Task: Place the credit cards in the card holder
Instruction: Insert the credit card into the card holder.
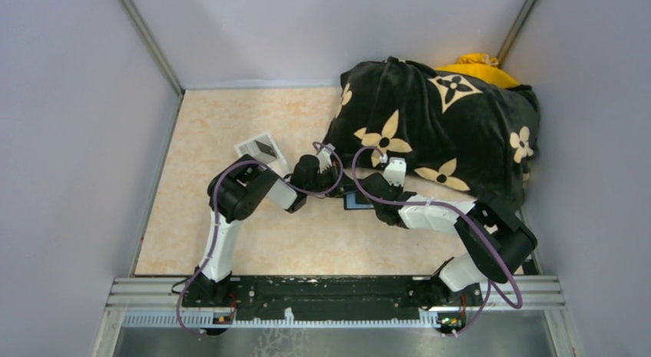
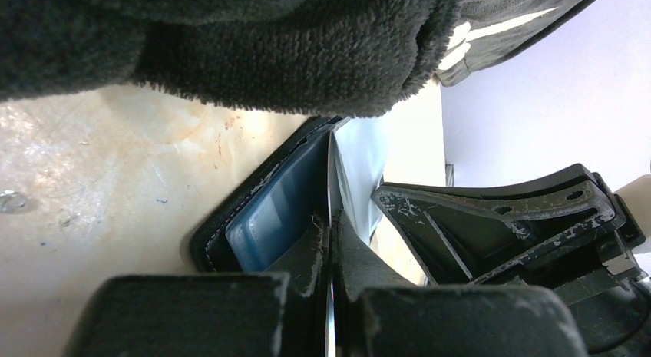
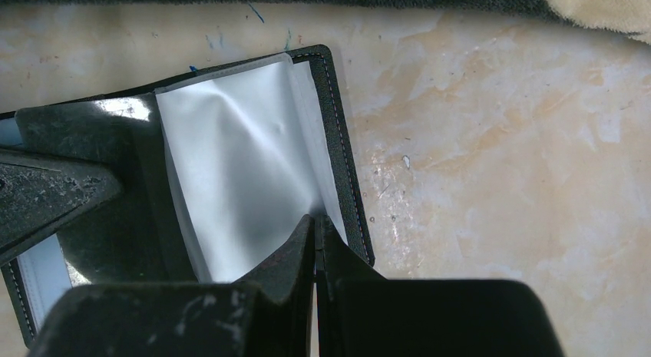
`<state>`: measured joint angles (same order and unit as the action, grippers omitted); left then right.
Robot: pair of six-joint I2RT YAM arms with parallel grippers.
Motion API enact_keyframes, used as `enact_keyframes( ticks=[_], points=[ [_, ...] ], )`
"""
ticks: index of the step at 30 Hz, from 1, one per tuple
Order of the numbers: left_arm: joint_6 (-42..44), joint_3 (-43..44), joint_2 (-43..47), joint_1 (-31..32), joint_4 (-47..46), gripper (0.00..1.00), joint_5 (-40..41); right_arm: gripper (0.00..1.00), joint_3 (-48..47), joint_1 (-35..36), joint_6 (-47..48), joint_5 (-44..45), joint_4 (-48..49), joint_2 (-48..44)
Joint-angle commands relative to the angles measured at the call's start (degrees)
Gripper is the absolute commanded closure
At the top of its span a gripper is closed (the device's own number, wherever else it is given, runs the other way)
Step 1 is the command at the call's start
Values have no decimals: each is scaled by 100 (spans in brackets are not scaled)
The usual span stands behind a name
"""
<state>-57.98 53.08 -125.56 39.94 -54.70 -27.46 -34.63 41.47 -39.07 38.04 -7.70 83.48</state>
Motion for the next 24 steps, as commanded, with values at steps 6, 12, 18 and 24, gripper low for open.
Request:
enact_keyframes(
  ticks=[6,12,18,24],
  points=[
    [180,-185,-43,-72,899,100,-313,100,136,-59,-149,-584,-106,188],
    [206,-318,39,-182,916,100,-345,100,128,-61,-139,-583,-125,194],
    [142,-419,27,-224,752,100,-416,100,114,-61,-131,-582,-142,200],
    [-106,-326,-143,-224,454,100,-563,100,71,-60,-132,-583,-157,265]
  ],
)
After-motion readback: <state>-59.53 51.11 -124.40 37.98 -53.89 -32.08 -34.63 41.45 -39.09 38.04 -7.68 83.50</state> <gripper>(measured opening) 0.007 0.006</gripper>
